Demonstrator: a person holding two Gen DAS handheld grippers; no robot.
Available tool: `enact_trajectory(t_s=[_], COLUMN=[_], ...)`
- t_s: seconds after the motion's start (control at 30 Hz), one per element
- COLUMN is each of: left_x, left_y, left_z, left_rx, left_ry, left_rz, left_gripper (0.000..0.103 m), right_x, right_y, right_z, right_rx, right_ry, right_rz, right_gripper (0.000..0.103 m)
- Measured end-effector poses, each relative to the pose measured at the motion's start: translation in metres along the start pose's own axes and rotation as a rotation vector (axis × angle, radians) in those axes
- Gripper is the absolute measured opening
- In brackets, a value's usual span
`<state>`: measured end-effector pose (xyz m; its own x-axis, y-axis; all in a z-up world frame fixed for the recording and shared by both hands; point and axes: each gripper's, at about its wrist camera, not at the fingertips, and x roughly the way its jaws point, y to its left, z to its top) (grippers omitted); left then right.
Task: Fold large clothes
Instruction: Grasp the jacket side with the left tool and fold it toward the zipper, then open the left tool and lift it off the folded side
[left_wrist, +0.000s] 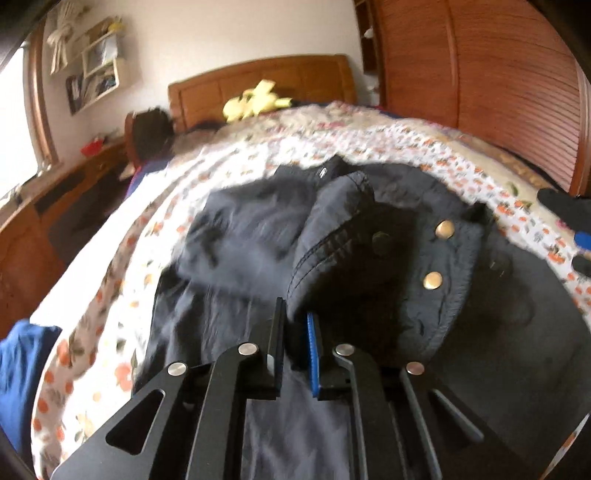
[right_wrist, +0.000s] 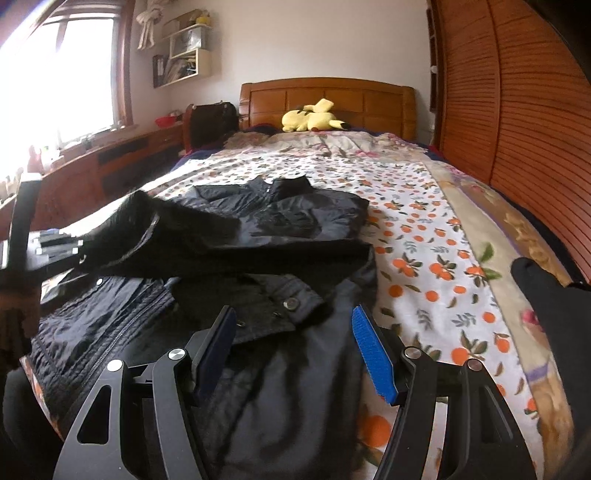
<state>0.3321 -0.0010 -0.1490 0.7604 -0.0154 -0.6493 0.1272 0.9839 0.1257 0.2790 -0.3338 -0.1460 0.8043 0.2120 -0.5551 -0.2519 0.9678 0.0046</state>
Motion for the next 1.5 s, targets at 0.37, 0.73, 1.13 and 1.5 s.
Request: enact_trajectory(t_s=[0.37, 0.73, 1.13, 1.5], left_x=[-0.019, -0.012, 0.023, -0.054], left_y=[0.041, 0.032, 0.017, -0.002], left_z=[-0.039, -0.043, -0.06, -0.048], left_rx=[-0.071, -0.046, -0.013, -0.007], left_ry=[0.007, 0.034, 0.161, 0.0], left_rz=[0.004, 0.008, -0.039, -0.114], left_gripper=[0.027, 0.059, 0.013, 0.007], right_x=[0.022, 0.027, 0.026, 0.023], right_y=[0.027, 0.03, 0.031, 0.031], right_z=[0.004, -0.001, -0.005, -0.005], right_rx=[-0.037, -0.044, -0.05, -0.047], right_ry=[0.029, 0.053, 0.064, 0.066], right_rz=[0.021, 0.022, 0.038, 0.041], right_gripper=[0.063, 0.063, 0.064, 0.064])
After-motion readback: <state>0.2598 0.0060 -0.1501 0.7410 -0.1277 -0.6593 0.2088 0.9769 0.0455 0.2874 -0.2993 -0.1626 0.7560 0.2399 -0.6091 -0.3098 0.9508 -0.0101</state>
